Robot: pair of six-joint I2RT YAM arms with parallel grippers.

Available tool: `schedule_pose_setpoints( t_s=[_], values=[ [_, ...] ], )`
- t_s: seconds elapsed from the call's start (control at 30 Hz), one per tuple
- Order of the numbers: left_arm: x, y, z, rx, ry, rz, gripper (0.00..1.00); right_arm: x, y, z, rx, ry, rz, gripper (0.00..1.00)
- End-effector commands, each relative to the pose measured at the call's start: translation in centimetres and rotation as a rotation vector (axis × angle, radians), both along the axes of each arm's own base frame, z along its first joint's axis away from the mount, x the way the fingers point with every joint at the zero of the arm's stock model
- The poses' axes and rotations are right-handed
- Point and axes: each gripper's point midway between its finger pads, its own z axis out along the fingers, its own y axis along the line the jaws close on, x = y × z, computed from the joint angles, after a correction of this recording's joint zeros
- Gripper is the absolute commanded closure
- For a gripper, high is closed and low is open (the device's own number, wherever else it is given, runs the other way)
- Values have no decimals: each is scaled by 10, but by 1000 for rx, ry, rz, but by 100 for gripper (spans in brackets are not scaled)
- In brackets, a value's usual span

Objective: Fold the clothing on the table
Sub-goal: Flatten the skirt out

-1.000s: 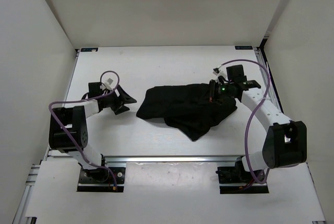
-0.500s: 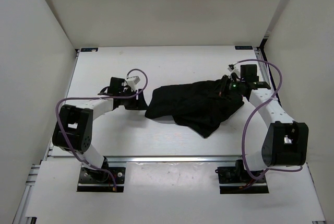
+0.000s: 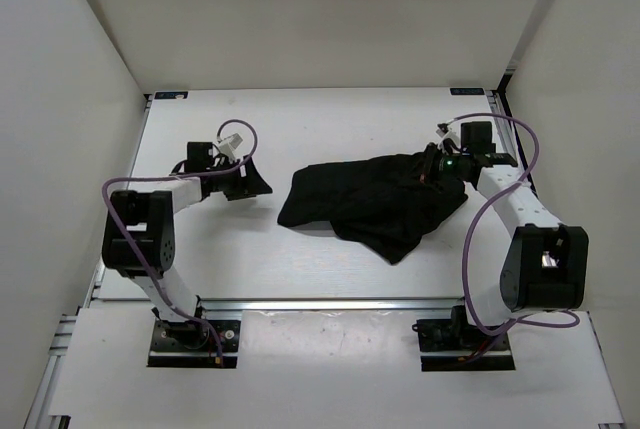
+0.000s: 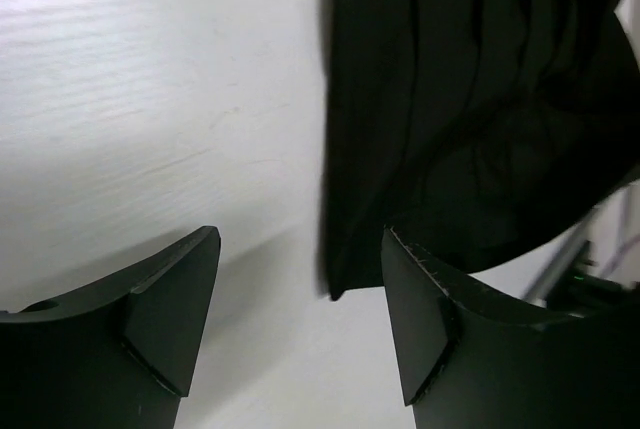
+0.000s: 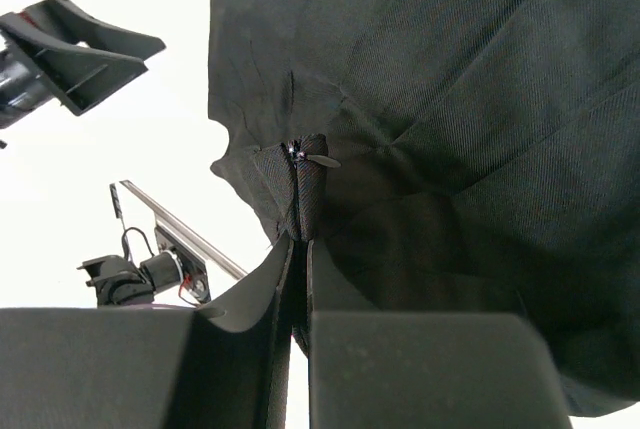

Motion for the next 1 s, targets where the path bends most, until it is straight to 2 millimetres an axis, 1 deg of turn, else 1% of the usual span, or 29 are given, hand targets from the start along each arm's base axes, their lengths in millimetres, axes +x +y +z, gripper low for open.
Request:
schedule_pose_setpoints(
  t_s=[0.0, 0.07, 0.1, 0.13, 0.17, 0.2, 0.23, 0.3, 0.33, 0.37, 0.4, 0.43, 0.47, 0.5, 0.53, 0.57, 0.6, 0.63, 0.67, 0.7, 0.73, 0.77, 0.8, 0.83, 0.87, 0.9, 0.93, 0.97],
  values=[
    [-14, -33, 12, -210, 102, -48, 24, 11, -2, 16, 11, -54, 5, 100],
    [-27, -45, 5, -225, 144, -60, 25, 10, -4, 12, 3, -51, 5, 100],
    [-34, -48, 2, -226, 161, -62, 26, 12, -4, 13, 7, -57, -1, 100],
    [-43, -53, -7, -225, 194, -65, 26, 13, -5, 14, 12, -60, -3, 100],
    [-49, -56, -10, -223, 208, -72, 27, 13, -7, 14, 15, -61, -7, 100],
    [-51, -58, -12, -218, 214, -72, 28, 12, -4, 11, 24, -42, -4, 100],
    [-57, -62, -17, -217, 233, -75, 29, 13, -6, 13, 27, -57, -5, 100],
    [-61, -67, -22, -231, 254, -69, 30, 15, -6, 13, 28, -61, -5, 100],
    [-61, -70, -21, -253, 258, -63, 34, 16, -7, 11, 28, -57, -7, 100],
    [-61, -74, -22, -269, 255, -63, 35, 17, -6, 15, 30, -69, -2, 100],
    [-60, -77, -21, -291, 263, -51, 38, 16, -5, 14, 30, -65, 3, 100],
    [-59, -79, -23, -304, 271, -44, 48, 16, -5, 12, 26, -65, 0, 100],
    [-55, -80, -22, -313, 262, -42, 56, 14, -4, 9, 31, -54, 5, 100],
    [-53, -81, -25, -312, 268, -36, 89, 15, -1, 14, 35, -67, 13, 100],
    [-49, -82, -24, -314, 266, -34, 100, 14, 0, 12, 39, -66, 15, 100],
    [-46, -80, -26, -314, 273, -16, 100, 13, 2, 11, 39, -67, 26, 100],
    [-43, -81, -17, -325, 254, -22, 100, 7, 7, 11, 48, -63, 50, 100],
    [-42, -81, -13, -327, 242, -24, 100, 5, 7, 10, 47, -55, 54, 100],
    [-44, -79, -9, -344, 253, -21, 100, 3, 11, 13, 46, -72, 72, 100],
    [-42, -76, 8, -368, 222, -22, 100, -1, 11, 17, 43, -88, 86, 100],
    [-40, -74, 23, -380, 189, -21, 100, -8, 17, 17, 42, -86, 111, 100],
    [-38, -71, 44, -391, 143, -28, 100, -13, 23, 27, 41, -121, 137, 100],
    [-34, -62, 52, -385, 114, -11, 100, -19, 29, 38, 51, -150, 159, 100],
    [-30, -58, 75, -387, 66, -9, 100, -19, 31, 54, 62, -201, 164, 100],
    [-23, -49, 96, -385, 20, -1, 100, -17, 33, 66, 74, -229, 156, 100],
    [-17, -45, 116, -413, -1, -10, 100, -14, 29, 78, 72, -266, 135, 100],
    [-16, -43, 130, -435, -25, -20, 100, -11, 29, 94, 88, -309, 124, 100],
    [-10, -38, 153, -479, -65, -21, 100, -5, 24, 106, 90, -341, 94, 100]
  ],
)
